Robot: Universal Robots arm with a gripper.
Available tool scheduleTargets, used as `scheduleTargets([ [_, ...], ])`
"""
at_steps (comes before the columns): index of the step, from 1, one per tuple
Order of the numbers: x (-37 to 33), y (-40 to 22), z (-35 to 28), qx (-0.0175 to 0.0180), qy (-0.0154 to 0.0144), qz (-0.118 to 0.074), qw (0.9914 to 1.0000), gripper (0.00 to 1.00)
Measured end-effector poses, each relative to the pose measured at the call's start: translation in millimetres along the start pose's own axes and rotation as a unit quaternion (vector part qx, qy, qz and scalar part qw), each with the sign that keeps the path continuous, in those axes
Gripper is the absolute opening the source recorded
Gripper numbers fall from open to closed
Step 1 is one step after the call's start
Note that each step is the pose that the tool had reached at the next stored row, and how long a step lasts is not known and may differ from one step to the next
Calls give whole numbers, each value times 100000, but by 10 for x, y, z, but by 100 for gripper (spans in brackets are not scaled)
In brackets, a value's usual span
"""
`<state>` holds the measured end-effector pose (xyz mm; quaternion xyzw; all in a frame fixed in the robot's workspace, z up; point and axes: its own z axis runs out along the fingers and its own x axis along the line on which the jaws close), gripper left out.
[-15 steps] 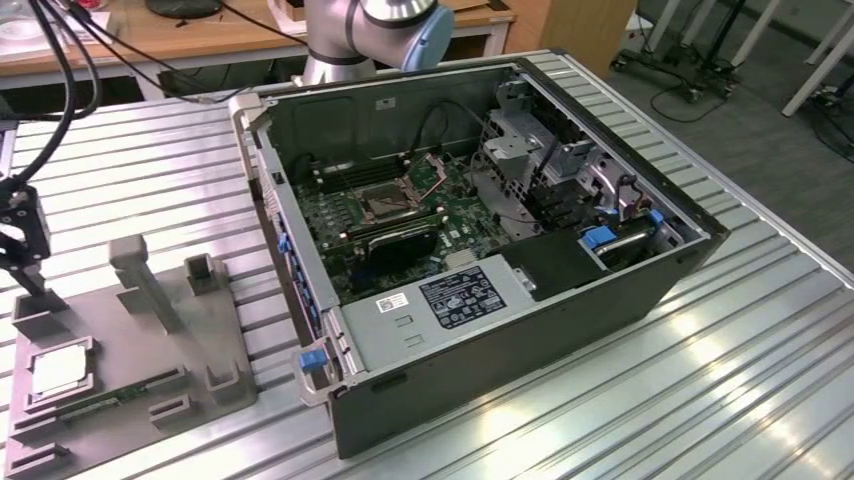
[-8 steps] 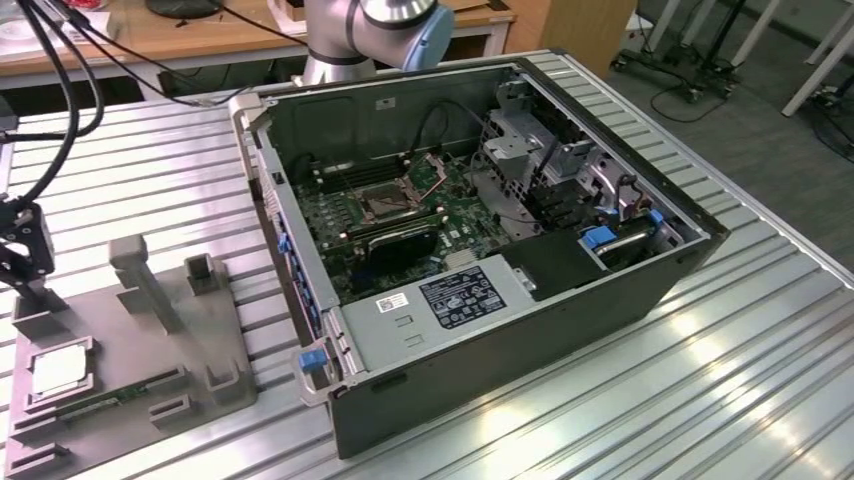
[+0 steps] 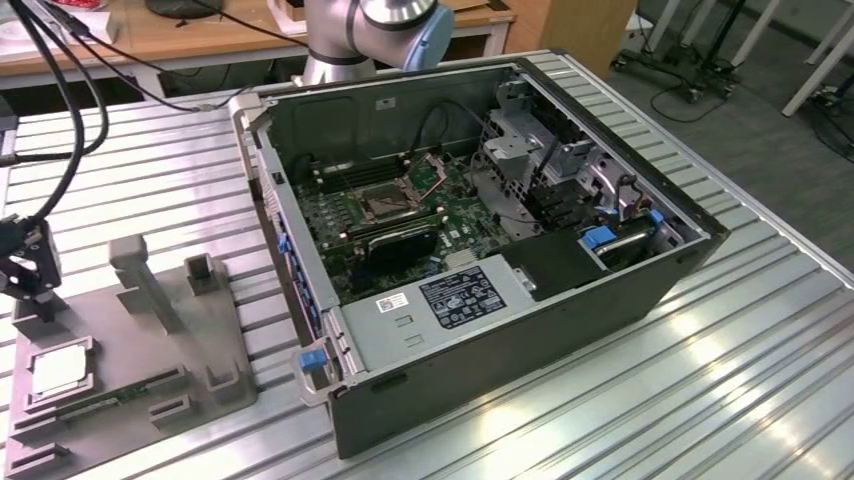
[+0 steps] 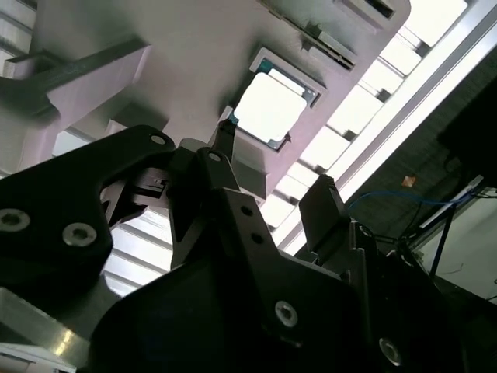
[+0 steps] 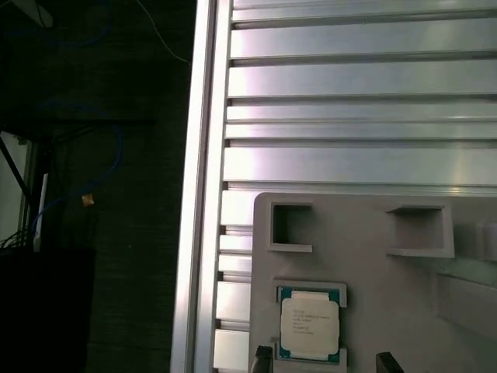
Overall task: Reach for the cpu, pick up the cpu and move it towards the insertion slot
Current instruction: 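Reach for the cpu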
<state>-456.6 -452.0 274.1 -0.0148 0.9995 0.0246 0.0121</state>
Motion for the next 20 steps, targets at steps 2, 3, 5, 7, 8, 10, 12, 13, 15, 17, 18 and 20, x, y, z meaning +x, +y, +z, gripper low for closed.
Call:
scheduleTargets([
  [2,2,-4,27,-5,-22,3,100000,61],
  [3,2,-7,41,-25,-29,-3,100000,61],
  [5,3,-10,67,-62,-49,-4,100000,61],
  [7,3,-13,81,-61,-106,-6,100000,61],
  [8,3,-14,90,-66,-130,-5,100000,61],
  [10,4,-20,108,-57,-151,-12,100000,61],
  [12,5,-24,144,-66,-171,-7,100000,61],
  [13,6,-25,163,-70,-170,-7,100000,61],
  [15,6,-26,198,-73,-173,61,100000,61],
  [17,7,-28,234,-75,-176,120,100000,61],
  [18,8,-29,254,-73,-176,130,100000,61],
  [20,9,-31,289,-72,-175,135,100000,61],
])
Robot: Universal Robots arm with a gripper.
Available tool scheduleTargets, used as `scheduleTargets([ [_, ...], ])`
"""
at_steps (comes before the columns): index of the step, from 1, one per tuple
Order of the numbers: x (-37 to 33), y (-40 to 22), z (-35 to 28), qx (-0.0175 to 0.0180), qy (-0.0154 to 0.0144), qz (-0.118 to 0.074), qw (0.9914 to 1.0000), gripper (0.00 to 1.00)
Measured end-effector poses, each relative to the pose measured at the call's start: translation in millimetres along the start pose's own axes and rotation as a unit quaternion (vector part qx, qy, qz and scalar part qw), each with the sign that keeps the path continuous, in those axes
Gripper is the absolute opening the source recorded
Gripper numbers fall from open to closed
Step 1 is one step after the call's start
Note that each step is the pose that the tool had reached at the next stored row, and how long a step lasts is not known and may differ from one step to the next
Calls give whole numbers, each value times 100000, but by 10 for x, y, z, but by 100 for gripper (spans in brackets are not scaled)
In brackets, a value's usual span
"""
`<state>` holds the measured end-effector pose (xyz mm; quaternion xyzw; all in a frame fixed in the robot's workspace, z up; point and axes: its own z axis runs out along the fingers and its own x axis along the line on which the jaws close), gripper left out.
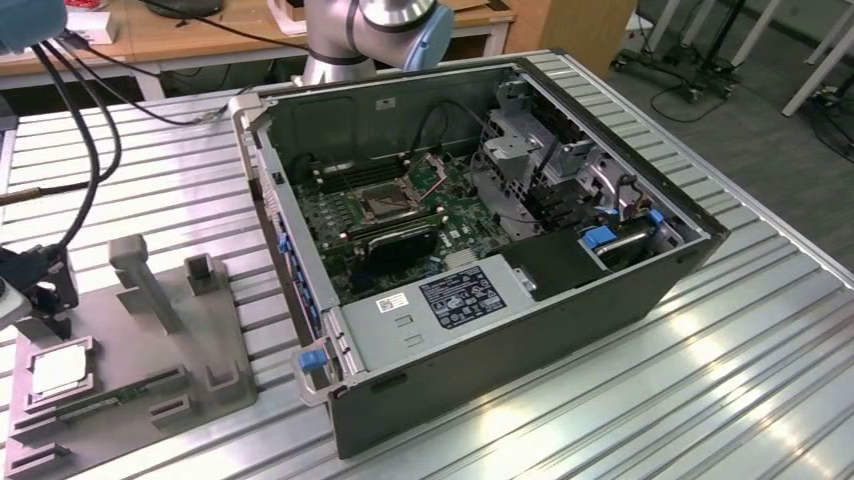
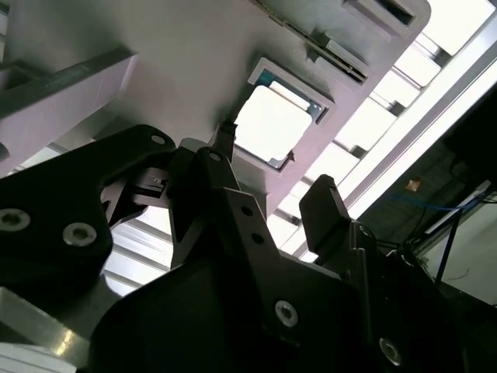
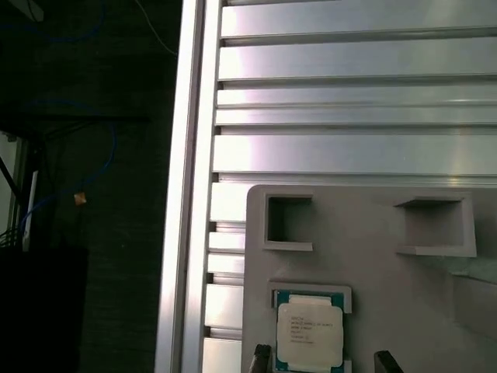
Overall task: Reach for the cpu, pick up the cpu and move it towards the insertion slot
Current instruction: 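Reach for the cpu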
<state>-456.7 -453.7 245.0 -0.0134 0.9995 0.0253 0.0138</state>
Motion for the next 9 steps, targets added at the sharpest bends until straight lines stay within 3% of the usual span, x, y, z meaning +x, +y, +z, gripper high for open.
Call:
scheduleTargets([
  [9,4,-8,168,-26,-1,0,100000,62],
])
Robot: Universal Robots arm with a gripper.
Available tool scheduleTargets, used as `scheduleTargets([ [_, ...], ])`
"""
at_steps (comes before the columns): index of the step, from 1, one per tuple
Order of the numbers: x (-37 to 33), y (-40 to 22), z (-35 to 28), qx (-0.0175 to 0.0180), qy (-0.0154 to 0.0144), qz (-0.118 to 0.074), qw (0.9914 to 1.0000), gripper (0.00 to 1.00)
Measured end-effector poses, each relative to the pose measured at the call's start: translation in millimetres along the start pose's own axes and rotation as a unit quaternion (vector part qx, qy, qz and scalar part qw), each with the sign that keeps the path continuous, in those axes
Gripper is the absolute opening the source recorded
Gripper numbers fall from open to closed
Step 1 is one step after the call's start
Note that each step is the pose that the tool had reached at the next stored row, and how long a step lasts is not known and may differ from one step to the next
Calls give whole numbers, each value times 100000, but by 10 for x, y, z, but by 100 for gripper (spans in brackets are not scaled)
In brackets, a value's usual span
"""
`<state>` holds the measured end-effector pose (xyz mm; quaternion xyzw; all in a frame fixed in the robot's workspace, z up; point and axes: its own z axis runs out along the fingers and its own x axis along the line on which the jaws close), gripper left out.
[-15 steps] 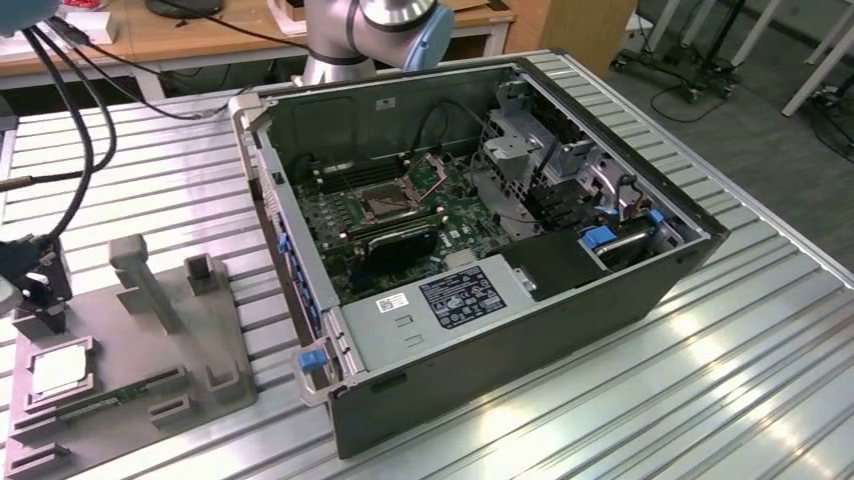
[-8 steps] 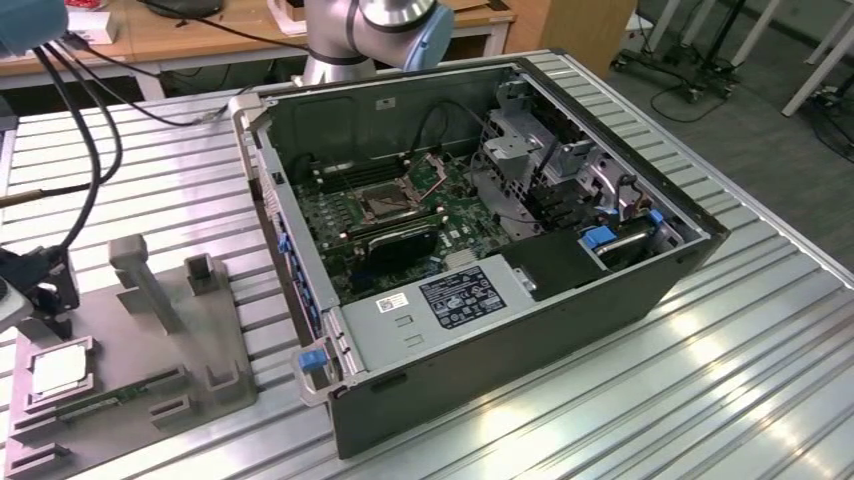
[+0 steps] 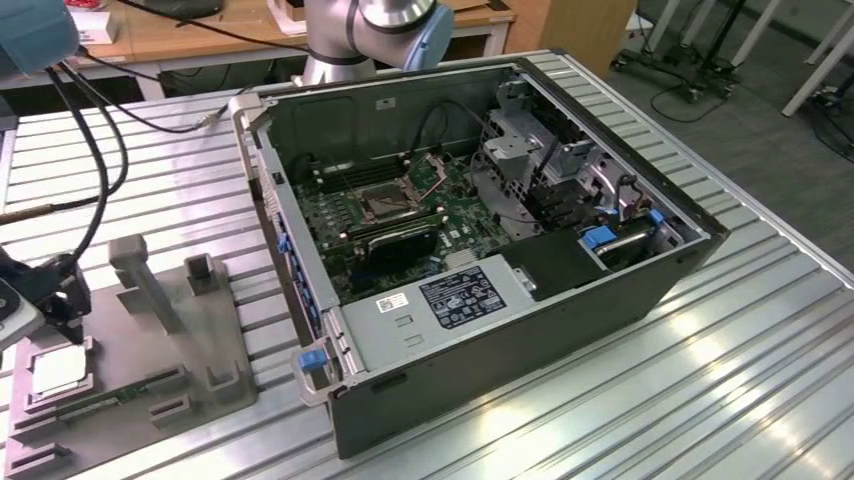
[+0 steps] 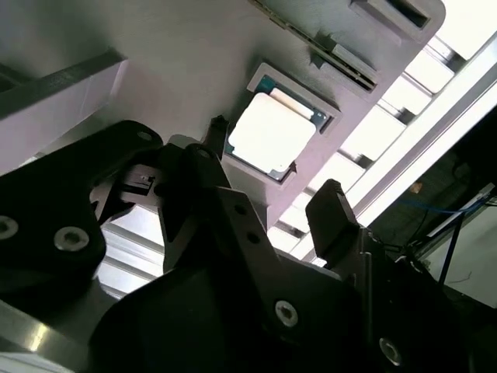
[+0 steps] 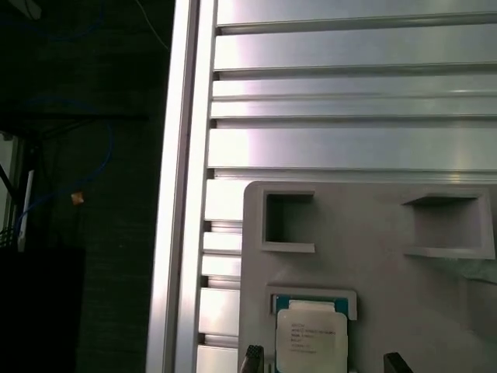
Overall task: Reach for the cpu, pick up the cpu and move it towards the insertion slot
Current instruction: 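Reach for the cpu, then pick up the cpu and move it towards the insertion slot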
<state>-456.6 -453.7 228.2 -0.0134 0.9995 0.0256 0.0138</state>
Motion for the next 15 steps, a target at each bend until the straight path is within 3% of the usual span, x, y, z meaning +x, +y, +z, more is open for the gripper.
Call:
scheduleTargets([
  [1,1,-1,17,1,3,0,100000,68],
  [7,4,-7,127,0,1,0,100000,69],
  [8,4,-8,145,1,0,-1,100000,75],
  [15,11,-16,273,1,0,-1,100000,75],
])
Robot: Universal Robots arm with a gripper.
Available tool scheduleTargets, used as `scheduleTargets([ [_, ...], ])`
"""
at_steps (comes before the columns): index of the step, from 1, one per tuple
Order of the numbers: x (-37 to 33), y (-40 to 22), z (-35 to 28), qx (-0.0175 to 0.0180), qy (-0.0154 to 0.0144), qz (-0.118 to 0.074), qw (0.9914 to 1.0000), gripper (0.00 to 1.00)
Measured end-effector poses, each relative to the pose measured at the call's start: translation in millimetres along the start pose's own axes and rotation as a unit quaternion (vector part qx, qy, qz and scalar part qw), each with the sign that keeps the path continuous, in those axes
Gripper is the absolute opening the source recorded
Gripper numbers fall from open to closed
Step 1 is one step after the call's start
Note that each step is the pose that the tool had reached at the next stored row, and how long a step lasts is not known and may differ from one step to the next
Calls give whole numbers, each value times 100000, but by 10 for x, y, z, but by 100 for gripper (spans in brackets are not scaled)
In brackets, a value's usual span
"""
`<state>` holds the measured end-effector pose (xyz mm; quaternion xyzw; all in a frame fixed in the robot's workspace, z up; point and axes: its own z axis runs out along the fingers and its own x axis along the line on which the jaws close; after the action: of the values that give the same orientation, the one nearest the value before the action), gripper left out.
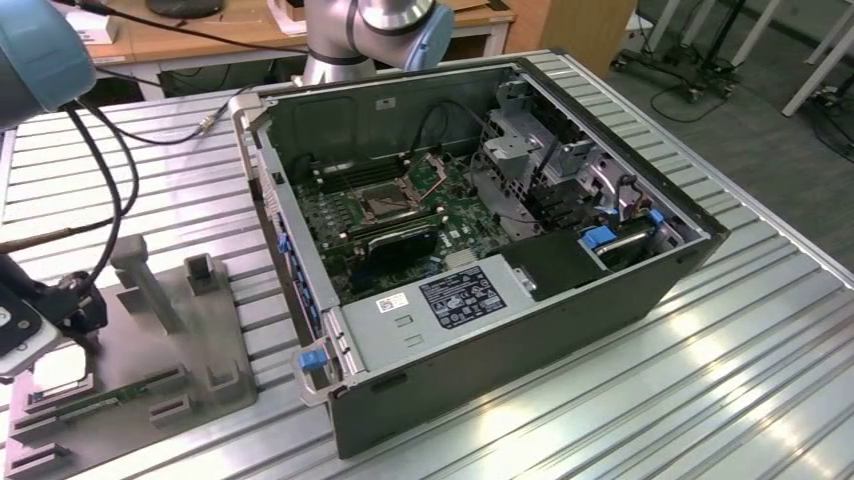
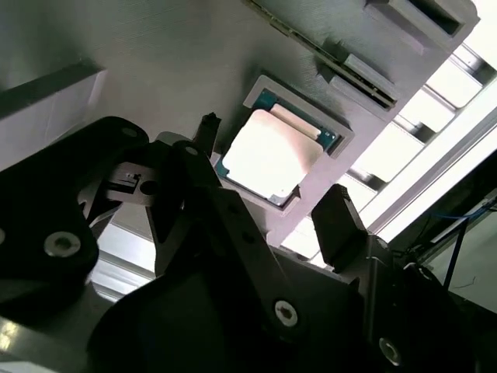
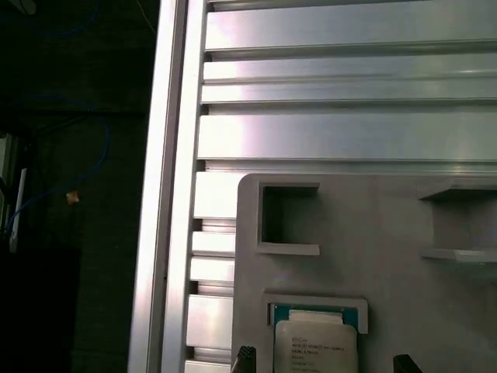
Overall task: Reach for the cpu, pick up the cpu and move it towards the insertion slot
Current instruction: 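Pick up the cpu and move it towards the insertion slot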
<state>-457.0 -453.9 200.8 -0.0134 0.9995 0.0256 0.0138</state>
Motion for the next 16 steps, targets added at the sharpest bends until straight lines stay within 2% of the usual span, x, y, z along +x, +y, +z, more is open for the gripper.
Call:
scheduleTargets([
  [12,35,-14,217,-5,-28,-1,100000,75],
  [16,37,-15,239,-16,-19,0,100000,75],
])
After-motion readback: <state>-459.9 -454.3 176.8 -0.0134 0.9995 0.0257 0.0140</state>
